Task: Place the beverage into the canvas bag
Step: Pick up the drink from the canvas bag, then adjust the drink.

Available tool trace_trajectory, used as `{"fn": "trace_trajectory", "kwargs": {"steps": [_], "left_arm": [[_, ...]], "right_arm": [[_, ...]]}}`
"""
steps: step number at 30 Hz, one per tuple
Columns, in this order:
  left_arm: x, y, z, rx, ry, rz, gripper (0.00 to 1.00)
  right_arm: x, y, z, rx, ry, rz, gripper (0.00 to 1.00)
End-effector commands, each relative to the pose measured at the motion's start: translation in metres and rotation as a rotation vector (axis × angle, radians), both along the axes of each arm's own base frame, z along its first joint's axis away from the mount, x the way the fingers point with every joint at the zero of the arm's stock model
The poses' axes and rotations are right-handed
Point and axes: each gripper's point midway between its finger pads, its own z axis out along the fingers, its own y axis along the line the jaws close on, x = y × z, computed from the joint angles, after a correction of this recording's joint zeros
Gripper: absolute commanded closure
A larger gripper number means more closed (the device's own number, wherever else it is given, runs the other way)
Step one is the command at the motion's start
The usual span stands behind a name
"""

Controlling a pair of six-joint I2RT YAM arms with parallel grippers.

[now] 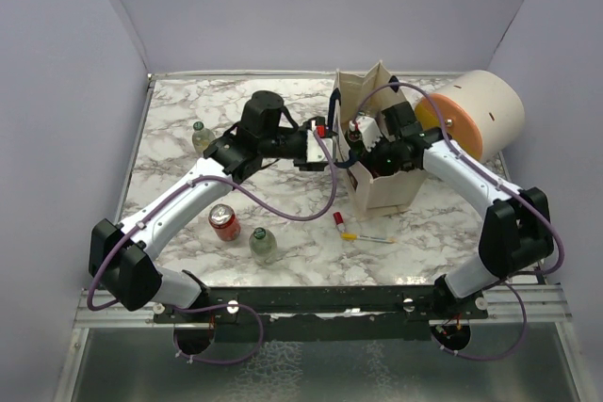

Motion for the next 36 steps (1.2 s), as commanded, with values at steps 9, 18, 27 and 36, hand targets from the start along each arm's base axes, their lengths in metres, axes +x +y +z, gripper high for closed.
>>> {"fn": "trace_trajectory", "kwargs": {"steps": [9, 18, 27, 36], "left_arm": [[0.02, 0.003, 0.04, -0.156, 0.105, 0.142, 0.43], [0.048, 0.009, 0.064, -0.271, 0.161, 0.293, 0.43], [0.077, 0.009, 0.094, -0.412, 0.266, 0.446, 0.39], [0.086, 0.004, 0.137, -0.526, 0.565, 0.411, 0.31]], "right_arm": [[0.022, 0.023, 0.117, 0.183, -0.249, -0.017, 0.99], [0.039, 0.021, 0.165, 0.206, -0.375, -0.054, 0.99], [0.054, 0.014, 0.212, 0.218, -0.517, -0.091, 0.99], [0.046, 0.034, 0.255, 0.293, -0.619, 0.082, 0.99]]}}
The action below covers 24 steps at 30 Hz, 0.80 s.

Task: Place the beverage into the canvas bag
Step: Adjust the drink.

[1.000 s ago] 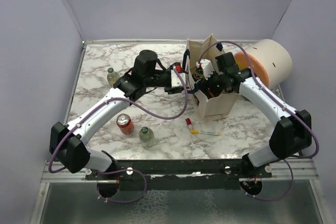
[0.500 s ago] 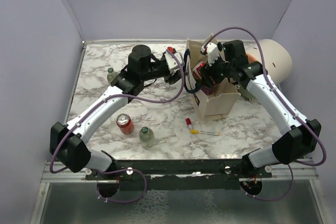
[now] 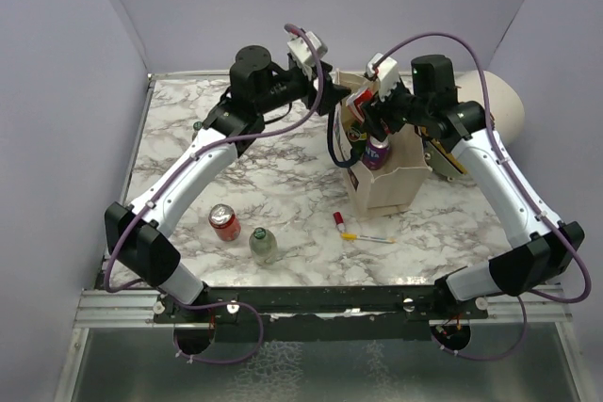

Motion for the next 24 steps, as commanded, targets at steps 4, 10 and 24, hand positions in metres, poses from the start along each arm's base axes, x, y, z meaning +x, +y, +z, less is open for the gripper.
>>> {"fn": "trace_trajectory", "kwargs": {"steps": [4, 10, 24], "left_arm": [[-0.006, 0.009, 0.038, -0.227, 0.282, -0.03, 0.26], [-0.019, 0.008, 0.033, -0.31, 0.475, -0.033, 0.2], [-0.016, -0.003, 0.02, -0.364, 0.656, -0.077, 0.15]], "right_arm": [[-0.007, 0.021, 0.084, 0.109, -0.249, 0.157, 0.99], [-0.018, 0.031, 0.105, 0.157, -0.314, 0.234, 0.99], [-0.021, 0.046, 0.124, 0.176, -0.428, 0.267, 0.99]]}}
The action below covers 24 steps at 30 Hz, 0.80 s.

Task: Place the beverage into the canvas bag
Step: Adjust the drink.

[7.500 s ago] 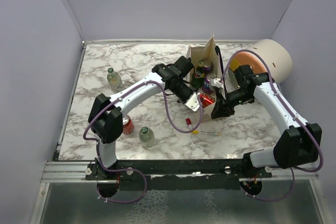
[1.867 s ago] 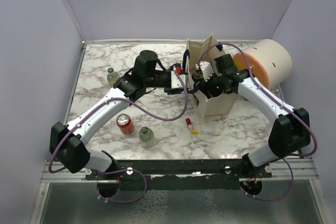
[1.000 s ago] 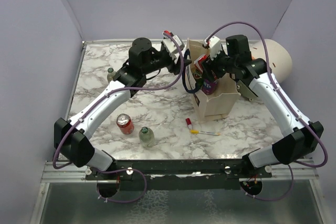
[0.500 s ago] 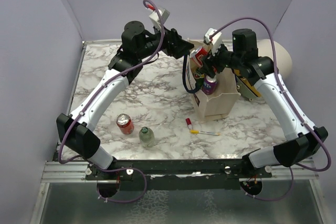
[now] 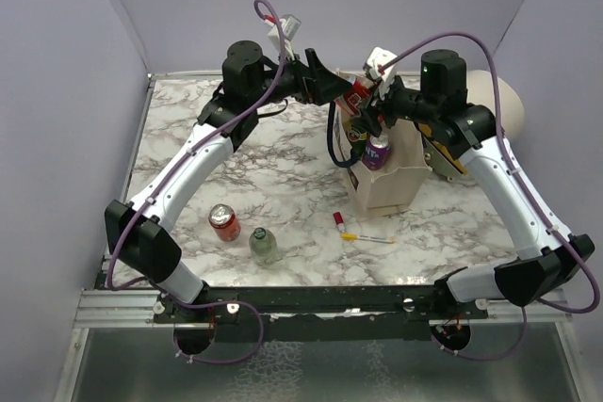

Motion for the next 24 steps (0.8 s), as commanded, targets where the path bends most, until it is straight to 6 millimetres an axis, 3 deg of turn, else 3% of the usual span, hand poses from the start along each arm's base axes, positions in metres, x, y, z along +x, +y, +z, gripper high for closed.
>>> {"fn": "trace_trajectory", "kwargs": {"steps": [1, 8, 13, 16, 19, 23, 24], "left_arm": [[-0.005, -0.006, 0.006, -0.048, 0.076, -0.039, 0.15], [-0.006, -0.014, -0.002, -0.059, 0.137, -0.073, 0.17], [-0.007, -0.016, -0.008, -0.059, 0.164, -0.09, 0.32], [-0.006, -0.013, -0.009, -0.067, 0.165, -0.086, 0.46], [-0.004, -0.009, -0.005, -0.079, 0.148, -0.074, 0.69], [-0.001, -0.004, 0.007, -0.1, 0.112, -0.049, 1.0], [0.0, -0.003, 0.013, -0.111, 0.099, -0.043, 1.0]], "right_arm": [[0.0, 0.009, 0.065, 0.095, -0.242, 0.024, 0.99], [-0.002, 0.025, 0.067, 0.097, -0.258, 0.044, 0.99], [0.002, 0.032, 0.067, 0.088, -0.271, 0.046, 0.99], [0.008, 0.032, 0.064, 0.083, -0.258, 0.021, 0.99], [0.015, 0.031, 0.061, 0.082, -0.237, -0.012, 0.96], [0.021, 0.031, 0.057, 0.098, -0.203, -0.042, 0.72], [0.02, 0.032, 0.056, 0.103, -0.195, -0.043, 0.65]]}}
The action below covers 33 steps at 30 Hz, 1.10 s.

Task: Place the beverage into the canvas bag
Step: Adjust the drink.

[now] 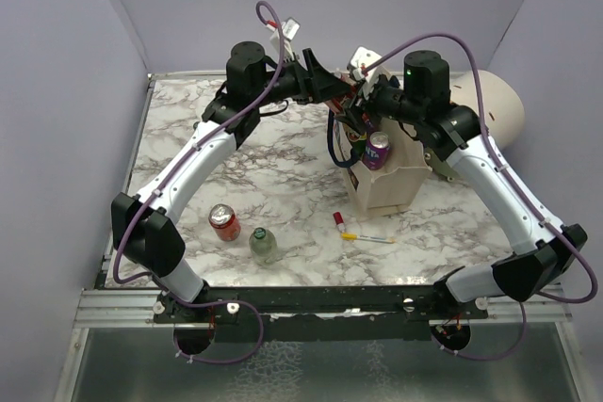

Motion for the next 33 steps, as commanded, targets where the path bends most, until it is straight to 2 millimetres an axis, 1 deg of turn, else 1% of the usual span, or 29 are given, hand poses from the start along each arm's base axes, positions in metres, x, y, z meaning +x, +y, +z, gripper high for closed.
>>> {"fn": "trace_trajectory", "kwargs": {"steps": [1, 3, 5, 7, 8, 11, 14, 15, 17, 21, 26, 33], "left_arm": [[-0.001, 0.005, 0.035, -0.077, -0.069, 0.012, 1.0], [0.001, 0.008, 0.046, -0.102, -0.095, 0.025, 1.0], [0.002, 0.012, 0.056, -0.126, -0.118, 0.039, 1.0], [0.001, 0.014, 0.064, -0.147, -0.135, 0.044, 1.0], [0.0, 0.015, 0.067, -0.155, -0.133, 0.046, 1.0], [0.0, 0.019, 0.074, -0.178, -0.122, 0.06, 1.0], [0.003, 0.026, 0.081, -0.198, -0.102, 0.091, 1.0], [0.005, 0.029, 0.083, -0.206, -0.097, 0.098, 1.0], [0.006, 0.034, 0.09, -0.222, -0.099, 0.107, 1.0], [0.012, 0.045, 0.093, -0.247, -0.069, 0.133, 1.0], [0.011, 0.048, 0.096, -0.256, -0.07, 0.125, 1.0], [0.011, 0.051, 0.098, -0.257, -0.071, 0.124, 1.0]], "right_arm": [[0.014, 0.004, 0.047, 0.099, -0.117, -0.049, 0.58], [0.014, 0.005, 0.046, 0.111, -0.109, -0.049, 0.48], [0.013, 0.008, 0.045, 0.123, -0.093, -0.041, 0.42], [0.013, 0.011, 0.044, 0.132, -0.074, -0.033, 0.28], [0.013, 0.013, 0.043, 0.136, -0.062, -0.029, 0.23], [0.012, 0.015, 0.039, 0.144, -0.035, -0.024, 0.16], [0.012, 0.016, 0.034, 0.147, -0.014, -0.028, 0.06], [0.012, 0.015, 0.034, 0.148, -0.011, -0.03, 0.04], [0.012, 0.015, 0.032, 0.142, -0.01, -0.029, 0.02], [0.009, 0.012, 0.028, 0.122, -0.017, -0.029, 0.0], [0.014, 0.01, 0.02, 0.113, -0.019, -0.046, 0.0], [0.024, 0.014, 0.022, 0.112, -0.045, -0.048, 0.0]]}}
